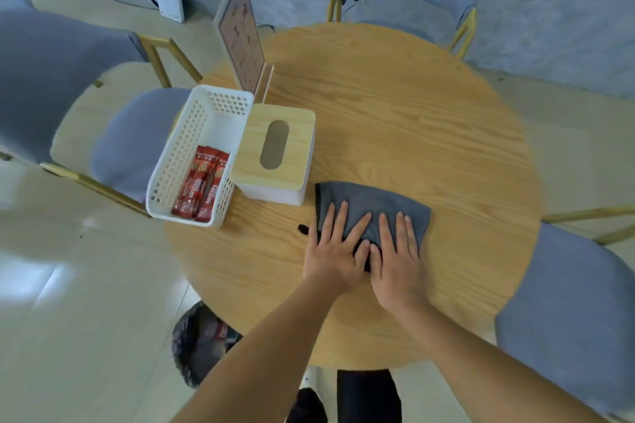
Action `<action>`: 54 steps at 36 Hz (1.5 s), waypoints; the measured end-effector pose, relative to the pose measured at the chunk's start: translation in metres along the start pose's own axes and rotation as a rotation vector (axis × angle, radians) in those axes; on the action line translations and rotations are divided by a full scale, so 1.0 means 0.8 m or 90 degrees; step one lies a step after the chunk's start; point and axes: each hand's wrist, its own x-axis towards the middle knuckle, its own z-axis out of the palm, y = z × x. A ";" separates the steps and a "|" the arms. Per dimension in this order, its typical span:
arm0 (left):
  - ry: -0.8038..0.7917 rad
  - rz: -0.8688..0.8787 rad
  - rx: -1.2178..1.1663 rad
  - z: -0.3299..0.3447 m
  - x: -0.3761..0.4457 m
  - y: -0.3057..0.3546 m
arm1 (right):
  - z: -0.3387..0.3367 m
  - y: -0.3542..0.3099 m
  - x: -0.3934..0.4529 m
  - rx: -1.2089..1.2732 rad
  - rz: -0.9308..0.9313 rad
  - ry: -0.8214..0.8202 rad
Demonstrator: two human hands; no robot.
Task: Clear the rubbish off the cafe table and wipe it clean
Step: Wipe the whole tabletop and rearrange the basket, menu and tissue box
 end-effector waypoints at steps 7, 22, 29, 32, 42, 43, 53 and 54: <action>-0.028 0.022 0.004 0.031 -0.117 -0.039 | 0.019 -0.035 -0.116 0.002 -0.031 -0.030; -0.118 0.065 0.170 0.050 -0.256 -0.091 | 0.032 -0.079 -0.246 -0.079 -0.083 -0.126; -0.115 0.096 0.240 0.023 -0.251 -0.095 | -0.027 -0.090 -0.222 -0.072 -0.082 -0.210; -0.121 0.113 0.252 0.012 -0.249 -0.100 | -0.061 -0.097 -0.210 0.016 -0.034 -0.255; -0.142 -0.016 -0.104 -0.046 -0.225 -0.092 | -0.125 -0.061 -0.145 0.369 0.246 -0.564; -0.164 -0.048 -0.154 -0.055 -0.221 -0.092 | -0.131 -0.058 -0.141 0.390 0.266 -0.581; -0.184 -0.305 -0.552 -0.115 -0.149 -0.095 | -0.145 -0.030 -0.067 0.533 0.411 -0.549; -0.200 -0.336 -0.570 -0.115 -0.146 -0.093 | -0.145 -0.025 -0.058 0.521 0.430 -0.552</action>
